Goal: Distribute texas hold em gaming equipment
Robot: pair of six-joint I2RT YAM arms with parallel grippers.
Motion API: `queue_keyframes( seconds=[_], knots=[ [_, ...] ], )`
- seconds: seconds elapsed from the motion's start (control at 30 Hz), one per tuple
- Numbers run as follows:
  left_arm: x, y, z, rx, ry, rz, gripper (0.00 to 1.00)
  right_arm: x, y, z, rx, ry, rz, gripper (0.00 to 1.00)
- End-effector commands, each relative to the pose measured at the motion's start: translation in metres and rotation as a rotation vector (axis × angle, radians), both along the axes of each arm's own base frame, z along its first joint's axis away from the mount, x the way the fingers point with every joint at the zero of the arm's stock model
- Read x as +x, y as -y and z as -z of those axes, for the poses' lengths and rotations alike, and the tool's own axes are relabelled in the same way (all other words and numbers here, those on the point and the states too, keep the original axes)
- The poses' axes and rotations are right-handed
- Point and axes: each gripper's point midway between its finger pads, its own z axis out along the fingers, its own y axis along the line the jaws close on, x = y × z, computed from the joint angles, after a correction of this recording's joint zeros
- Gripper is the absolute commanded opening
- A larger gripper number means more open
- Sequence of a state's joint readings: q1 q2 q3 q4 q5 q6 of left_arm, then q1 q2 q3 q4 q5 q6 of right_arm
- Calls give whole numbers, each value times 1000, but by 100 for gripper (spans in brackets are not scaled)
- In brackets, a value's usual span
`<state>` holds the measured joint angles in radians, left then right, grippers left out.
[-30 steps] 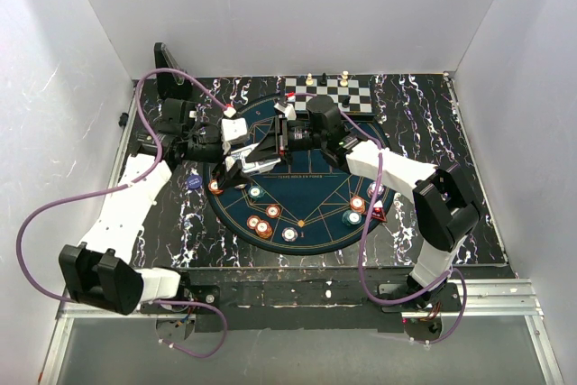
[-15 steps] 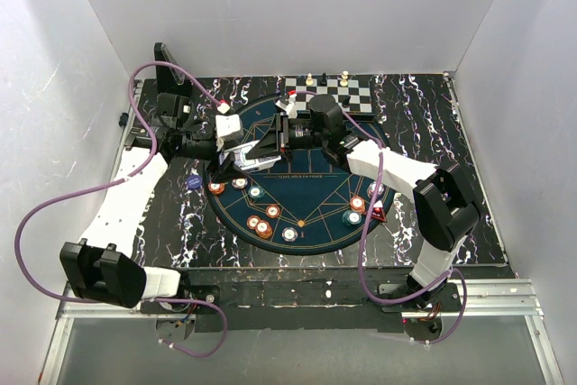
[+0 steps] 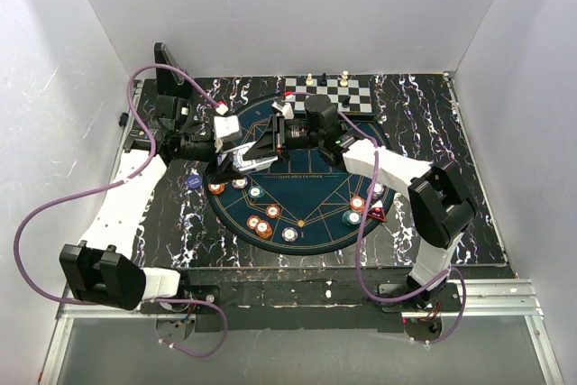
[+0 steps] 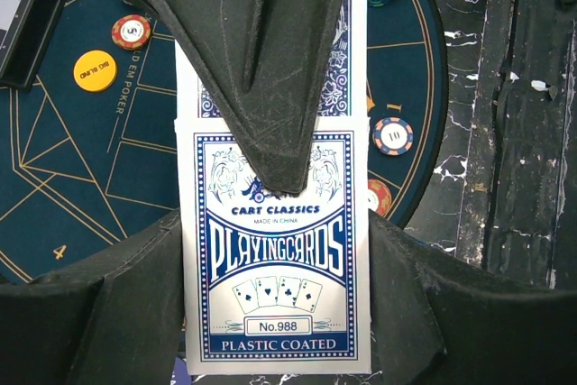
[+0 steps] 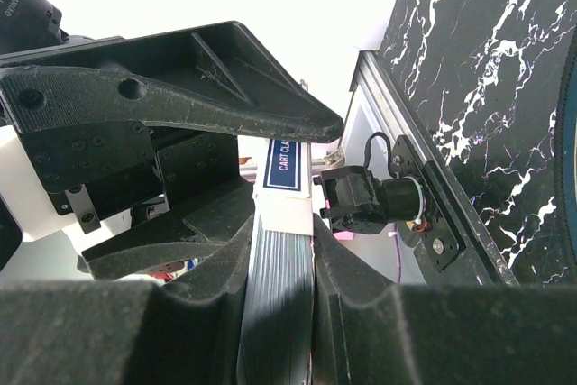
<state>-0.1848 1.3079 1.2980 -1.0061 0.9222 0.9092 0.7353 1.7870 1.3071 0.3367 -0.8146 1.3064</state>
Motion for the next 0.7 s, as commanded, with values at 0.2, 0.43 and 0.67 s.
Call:
queue_keyframes(
  seconds=[0.2, 0.43, 0.67],
  knots=[
    [12, 2, -13, -36, 65, -63, 30, -17, -12, -32, 55, 47, -63, 39],
    [-3, 3, -12, -55, 30, -61, 8, -16, 0, -21, -16, 70, -49, 59],
    [-15, 0, -9, -28, 0, -30, 5, -8, 28, -8, -83, 78, -8, 64]
  ],
)
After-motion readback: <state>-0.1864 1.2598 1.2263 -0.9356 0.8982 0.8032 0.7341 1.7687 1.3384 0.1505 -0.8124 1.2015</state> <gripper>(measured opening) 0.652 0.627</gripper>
